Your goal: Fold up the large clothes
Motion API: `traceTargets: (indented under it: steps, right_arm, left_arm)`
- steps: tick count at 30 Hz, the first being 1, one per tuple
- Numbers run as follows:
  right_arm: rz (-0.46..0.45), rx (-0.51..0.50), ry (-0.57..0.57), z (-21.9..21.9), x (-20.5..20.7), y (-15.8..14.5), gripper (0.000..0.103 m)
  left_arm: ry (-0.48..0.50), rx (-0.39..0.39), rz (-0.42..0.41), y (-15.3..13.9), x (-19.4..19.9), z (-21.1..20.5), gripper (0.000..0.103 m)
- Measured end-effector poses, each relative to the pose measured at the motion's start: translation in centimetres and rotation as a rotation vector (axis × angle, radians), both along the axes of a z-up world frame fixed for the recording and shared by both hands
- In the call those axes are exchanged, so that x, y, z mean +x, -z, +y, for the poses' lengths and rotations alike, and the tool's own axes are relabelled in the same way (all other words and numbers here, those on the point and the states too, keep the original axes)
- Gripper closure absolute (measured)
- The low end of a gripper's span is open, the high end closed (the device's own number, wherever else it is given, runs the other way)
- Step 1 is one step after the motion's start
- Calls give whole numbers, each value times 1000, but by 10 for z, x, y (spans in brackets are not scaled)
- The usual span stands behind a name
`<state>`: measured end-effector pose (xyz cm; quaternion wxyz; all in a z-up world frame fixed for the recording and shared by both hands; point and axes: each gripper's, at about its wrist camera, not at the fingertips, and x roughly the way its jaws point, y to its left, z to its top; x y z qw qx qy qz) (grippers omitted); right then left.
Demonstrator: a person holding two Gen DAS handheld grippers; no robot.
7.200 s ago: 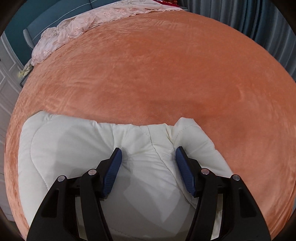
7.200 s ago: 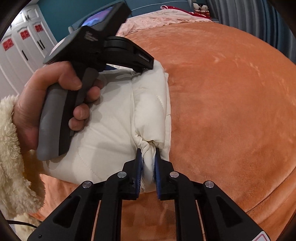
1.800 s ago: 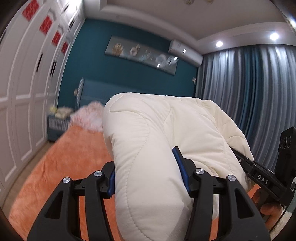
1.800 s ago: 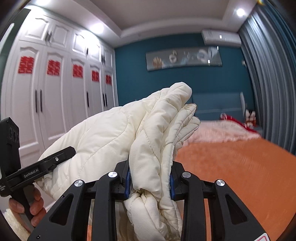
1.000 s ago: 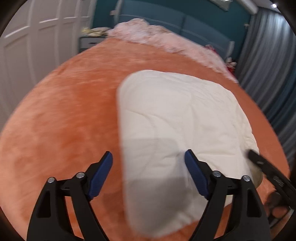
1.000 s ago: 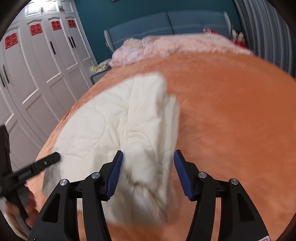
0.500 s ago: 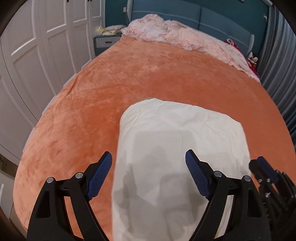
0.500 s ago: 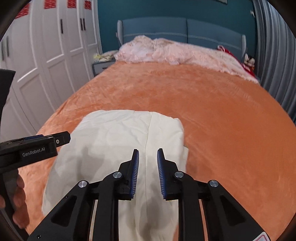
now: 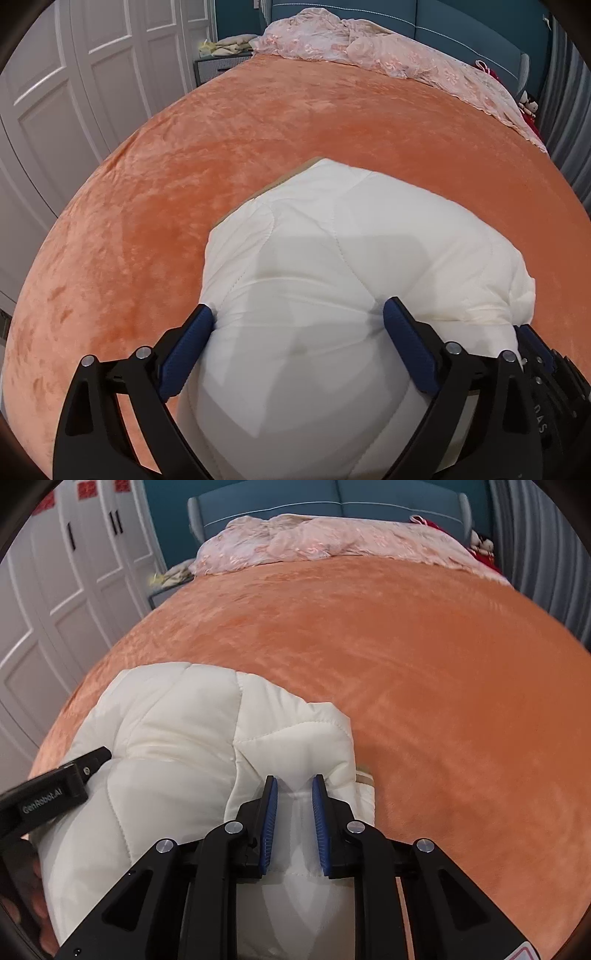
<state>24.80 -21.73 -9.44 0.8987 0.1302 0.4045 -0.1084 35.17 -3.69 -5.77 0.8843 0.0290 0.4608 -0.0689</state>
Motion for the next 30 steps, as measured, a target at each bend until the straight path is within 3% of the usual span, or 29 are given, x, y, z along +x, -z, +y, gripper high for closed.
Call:
traceTargets:
  steps: [22, 27, 30]
  right_arm:
    - [-71, -48, 31, 10, 0, 19, 87]
    - [17, -87, -13, 15, -2, 0, 85]
    - [8, -5, -36, 17, -37, -33, 84]
  left_arm:
    - [-19, 38, -60, 23, 4, -10, 5]
    - [7, -8, -19, 6, -8, 5, 5]
    - [37, -57, 31, -19, -39, 28, 6]
